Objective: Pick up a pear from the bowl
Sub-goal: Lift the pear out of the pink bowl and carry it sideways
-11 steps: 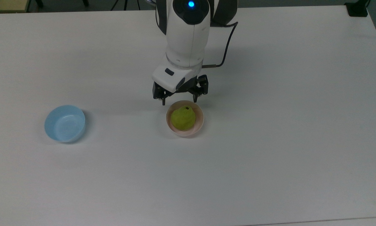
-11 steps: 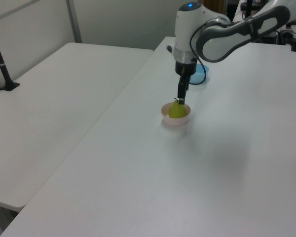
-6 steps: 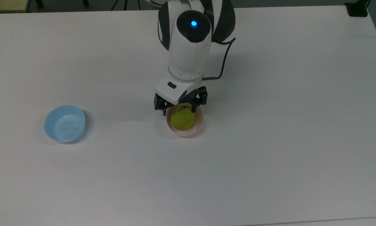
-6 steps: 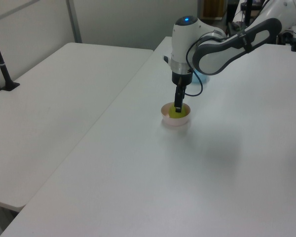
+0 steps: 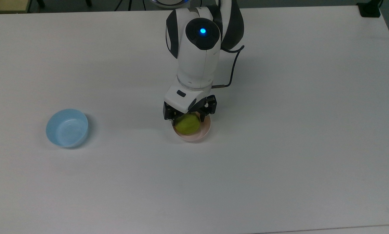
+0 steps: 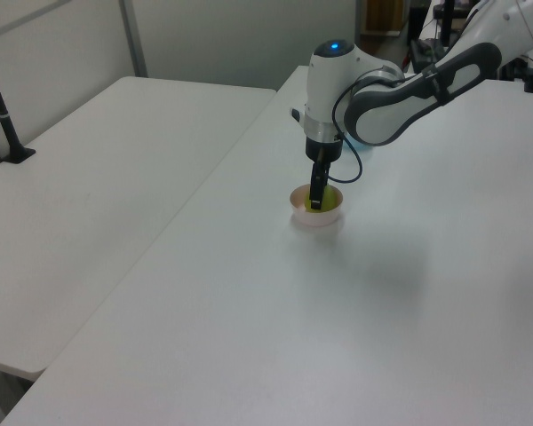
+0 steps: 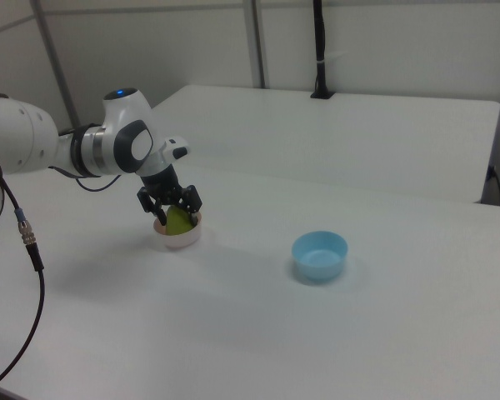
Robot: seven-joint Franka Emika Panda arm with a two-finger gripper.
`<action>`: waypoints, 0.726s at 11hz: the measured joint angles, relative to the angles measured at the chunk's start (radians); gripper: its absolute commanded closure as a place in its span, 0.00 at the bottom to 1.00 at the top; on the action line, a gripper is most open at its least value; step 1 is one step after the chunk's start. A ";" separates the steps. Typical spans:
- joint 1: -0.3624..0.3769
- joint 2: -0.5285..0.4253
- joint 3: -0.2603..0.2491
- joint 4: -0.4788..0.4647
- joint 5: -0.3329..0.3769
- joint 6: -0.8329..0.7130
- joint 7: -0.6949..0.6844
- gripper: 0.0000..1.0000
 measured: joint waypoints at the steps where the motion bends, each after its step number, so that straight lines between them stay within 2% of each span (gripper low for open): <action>1: 0.005 0.005 0.000 0.000 0.000 0.002 0.000 0.34; 2: 0.007 0.006 0.000 0.002 -0.001 0.002 0.000 0.46; 3: 0.008 0.006 0.000 0.003 -0.002 0.002 0.000 0.50; 8: 0.008 -0.009 0.000 0.018 -0.009 -0.035 0.000 0.49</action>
